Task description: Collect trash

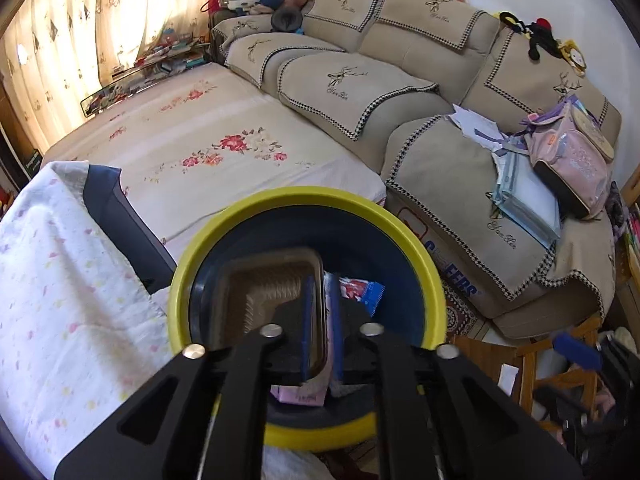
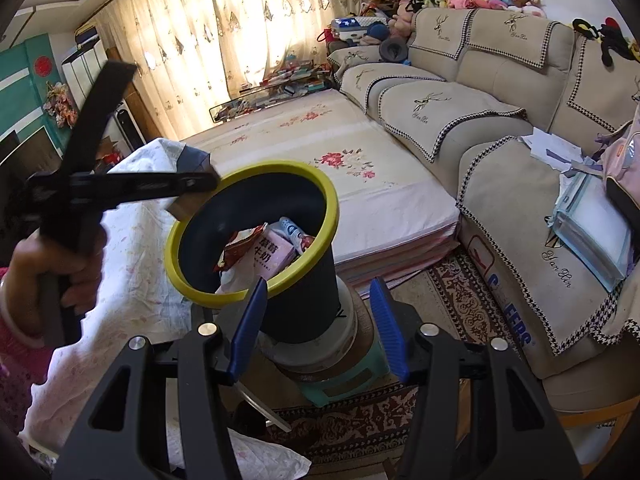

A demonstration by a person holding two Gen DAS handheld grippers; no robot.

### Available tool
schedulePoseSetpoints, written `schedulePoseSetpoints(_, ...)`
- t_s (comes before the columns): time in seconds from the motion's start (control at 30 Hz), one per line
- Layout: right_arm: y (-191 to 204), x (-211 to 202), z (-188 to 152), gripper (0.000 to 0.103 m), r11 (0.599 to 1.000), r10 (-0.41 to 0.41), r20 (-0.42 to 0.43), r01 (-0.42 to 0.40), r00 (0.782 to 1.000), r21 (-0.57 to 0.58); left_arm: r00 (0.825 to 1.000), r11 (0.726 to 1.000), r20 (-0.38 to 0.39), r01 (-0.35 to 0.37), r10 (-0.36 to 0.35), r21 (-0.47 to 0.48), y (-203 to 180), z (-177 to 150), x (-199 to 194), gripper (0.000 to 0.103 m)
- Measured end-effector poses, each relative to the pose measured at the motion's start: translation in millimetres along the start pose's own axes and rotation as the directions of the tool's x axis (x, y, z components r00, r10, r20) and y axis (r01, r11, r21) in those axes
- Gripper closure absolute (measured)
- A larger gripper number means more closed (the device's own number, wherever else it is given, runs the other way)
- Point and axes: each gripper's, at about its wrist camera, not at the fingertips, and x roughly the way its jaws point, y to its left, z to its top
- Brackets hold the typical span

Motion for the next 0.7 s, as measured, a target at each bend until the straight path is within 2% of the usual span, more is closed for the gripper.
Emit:
schedulePoseSetpoints(0.07, 2.2, 1.2, -0.6, 0.052, 1.0, 0.004, -0.003, -0.004, 1.0, -0.001, 1.0, 1.0, -0.005, 0.002, -0.002, -0.006, 3.1, 1.7, 7.1, 0.04)
schedulePoseSetpoints(0.2, 6.5, 0.7, -1.1, 0.052, 1.0, 0.011, -0.004, -0.011, 1.0, -0.005, 1.0, 0.999, 0.016, 0.0, 0.001, -0.033, 11.9, 2.0, 1.0, 0.038)
schedulePoseSetpoints(0.3, 13.2, -2.1, -1.5, 0.051, 1.0, 0.023, -0.002, -0.023, 1.0, -0.015, 0.998, 0.998, 0.065, -0.002, 0.006, -0.055, 22.0, -7.3, -33.3, 0.033)
schedulePoseSetpoints(0.37, 19.4, -4.4, -1.8, 0.049, 0.999, 0.034, 0.002, -0.034, 0.999, -0.027, 0.991, 0.997, 0.129, -0.035, 0.044, -0.073, 27.2, -19.5, -70.6, 0.014)
schedulePoseSetpoints(0.4, 23.4, -5.7, -1.8, 0.048, 0.999, 0.04, 0.005, -0.04, 0.999, -0.034, 0.986, 0.995, 0.156, -0.052, 0.066, -0.086, 30.8, -27.2, -88.6, 0.01)
schedulePoseSetpoints(0.47, 32.9, -9.3, -1.7, 0.044, 0.997, 0.06, 0.01, -0.059, 0.998, -0.051, 0.97, 0.989, 0.216, -0.088, 0.112, -0.12, 39.1, -50.0, -132.0, 0.005)
schedulePoseSetpoints(0.57, 54.7, -17.5, -0.3, 0.03, 0.991, 0.094, 0.027, -0.091, 0.995, -0.102, 0.94, 0.968, 0.263, -0.173, 0.218, -0.183, 54.5, -93.9, -192.6, 0.005)
schedulePoseSetpoints(0.63, 70.3, -24.2, -0.1, 0.018, 0.985, 0.112, 0.041, -0.105, 0.993, -0.139, 0.916, 0.941, 0.272, -0.23, 0.295, -0.248, 67.0, -130.3, -230.9, 0.005)
schedulePoseSetpoints(0.7, 88.8, -34.3, -0.6, 0.012, 0.975, 0.139, 0.065, -0.126, 0.988, -0.182, 0.891, 0.907, 0.268, -0.281, 0.368, -0.313, 78.9, -160.4, -260.5, 0.005)
